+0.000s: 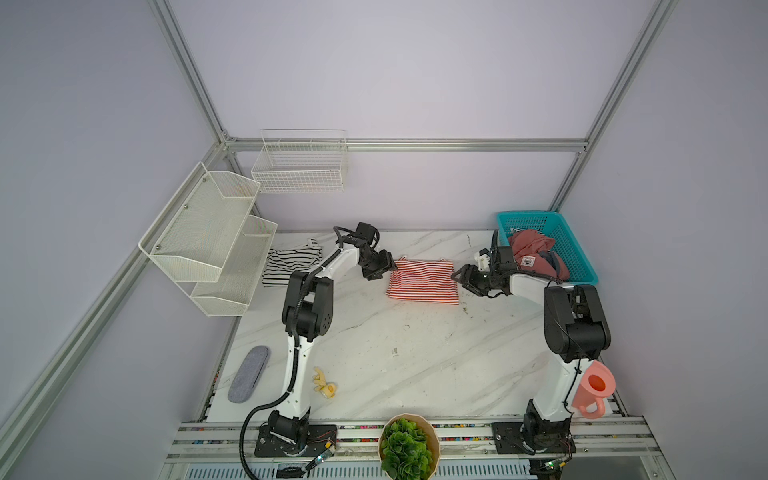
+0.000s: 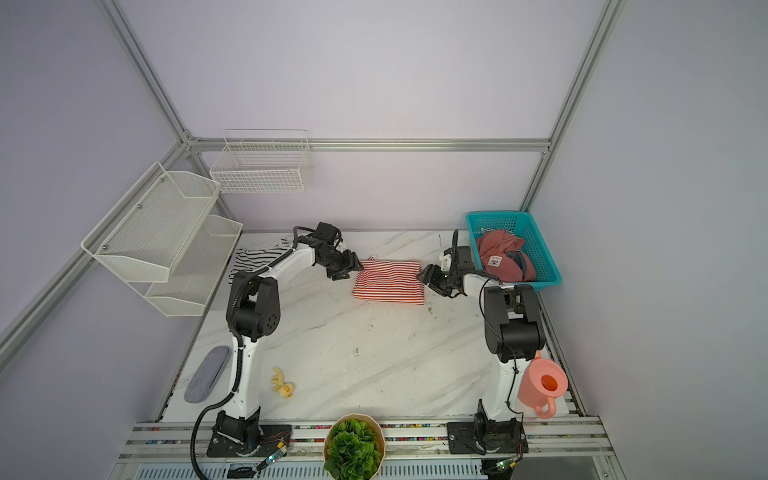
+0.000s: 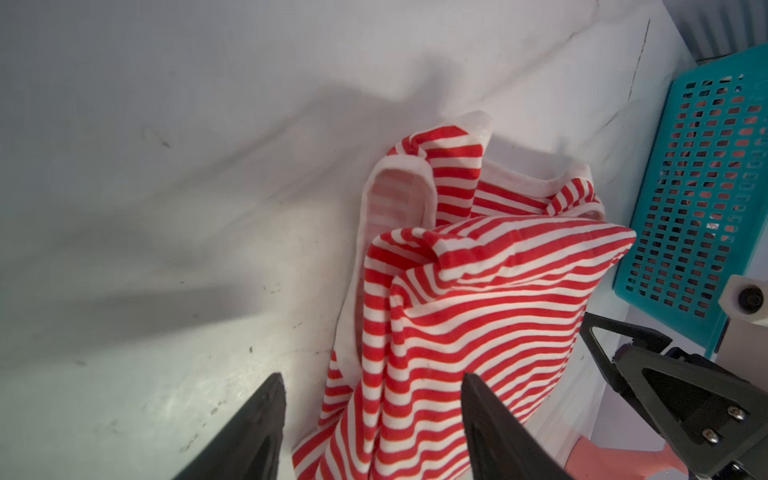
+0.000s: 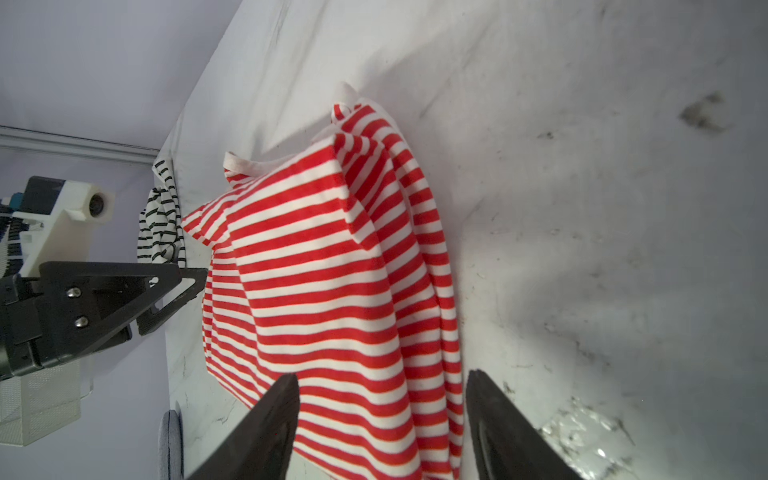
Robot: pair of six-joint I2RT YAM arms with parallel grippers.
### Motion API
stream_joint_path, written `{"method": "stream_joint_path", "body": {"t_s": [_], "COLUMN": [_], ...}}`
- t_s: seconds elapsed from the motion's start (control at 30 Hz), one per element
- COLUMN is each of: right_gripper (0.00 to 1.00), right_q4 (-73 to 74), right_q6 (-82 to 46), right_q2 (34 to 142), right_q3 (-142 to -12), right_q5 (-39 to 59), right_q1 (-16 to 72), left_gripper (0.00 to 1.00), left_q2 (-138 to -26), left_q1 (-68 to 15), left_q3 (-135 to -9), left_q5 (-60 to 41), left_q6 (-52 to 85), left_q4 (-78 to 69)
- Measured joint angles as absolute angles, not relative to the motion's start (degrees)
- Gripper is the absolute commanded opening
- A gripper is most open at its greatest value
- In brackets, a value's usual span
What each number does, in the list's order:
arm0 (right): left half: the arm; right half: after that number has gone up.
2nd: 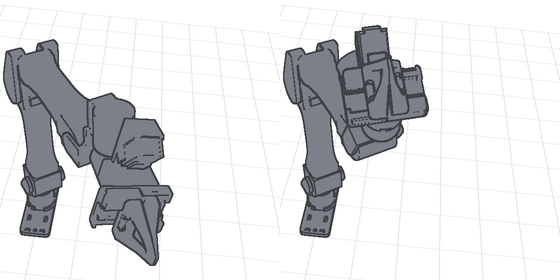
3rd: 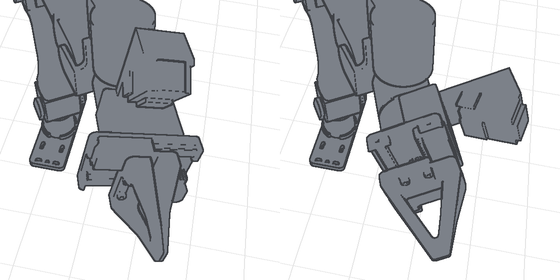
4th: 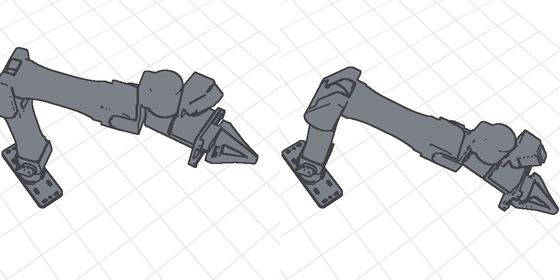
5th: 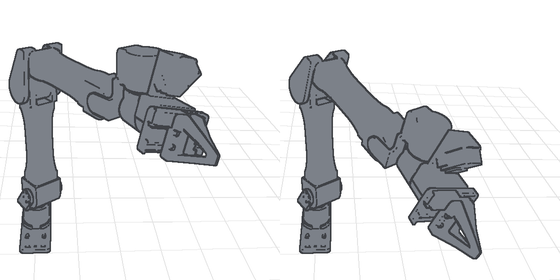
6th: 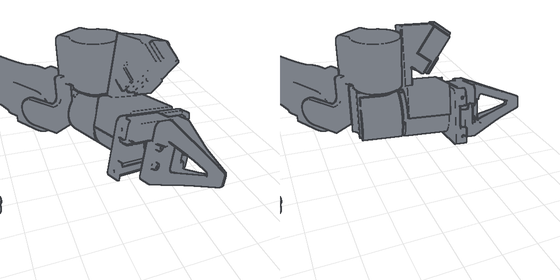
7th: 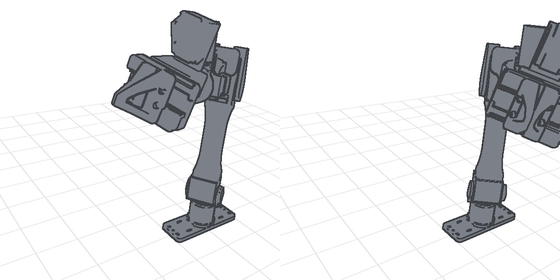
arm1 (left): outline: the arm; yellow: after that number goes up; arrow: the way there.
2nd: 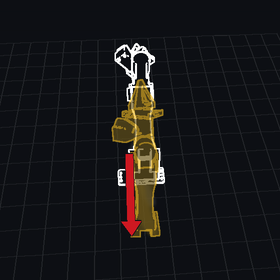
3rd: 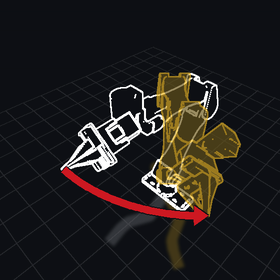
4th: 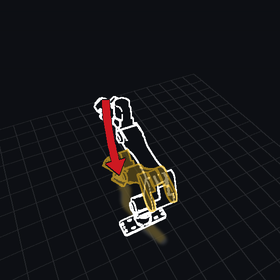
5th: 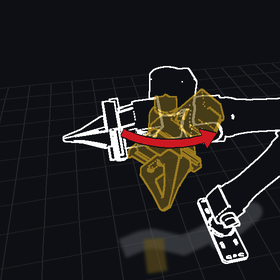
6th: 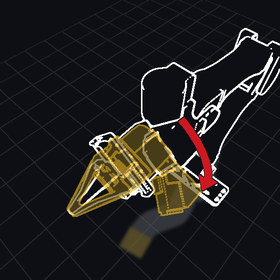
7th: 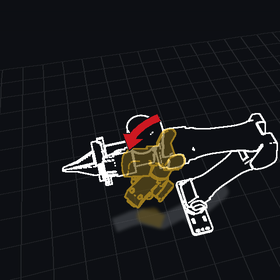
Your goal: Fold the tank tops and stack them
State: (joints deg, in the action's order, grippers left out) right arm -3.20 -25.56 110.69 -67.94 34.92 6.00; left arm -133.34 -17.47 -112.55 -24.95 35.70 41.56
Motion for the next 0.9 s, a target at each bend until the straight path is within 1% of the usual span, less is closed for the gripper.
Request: {"method": "stream_joint_path", "body": {"t_s": [0.23, 0.4, 0.57, 0.7, 0.8, 0.9], "right_gripper": [0.67, 0.59, 0.55, 0.53, 0.54, 0.55], "right_q4": [-2.13, 1.45, 6.31, 10.09, 13.28, 15.64], "right_q6": [-24.51, -24.99, -26.24, -27.73, -29.1, -30.13], "right_q2": [114.13, 115.46, 117.12, 118.58, 119.72, 120.51], "right_q3": [-68.03, -67.68, -67.09, -66.78, -66.72, -66.7], "right_q5": [36.69, 38.96, 41.56, 43.31, 44.6, 45.58], "right_q1": [6.11, 6.52, 8.14, 9.8, 10.94, 11.46], "left_gripper": [0.68, 0.68, 0.69, 0.67, 0.57, 0.38], "left_q2": [-134.5, -134.5, -134.47, -134.5, -134.56, -134.93], "left_q1": [-18.44, -18.9, -19.77, -20.67, -21.02, -20.95], "left_q3": [-112.09, -109.3, -108.47, -108.05, -107.55, -107.0], "left_q5": [-27.0, -28.47, -30.06, -30.5, -30.63, -30.68], "left_q6": [35.92, 36.91, 38.35, 39.22, 40.12, 41.56], "left_q4": [40.77, 39.16, 36.51, 35.05, 33.91, 32.95]}}
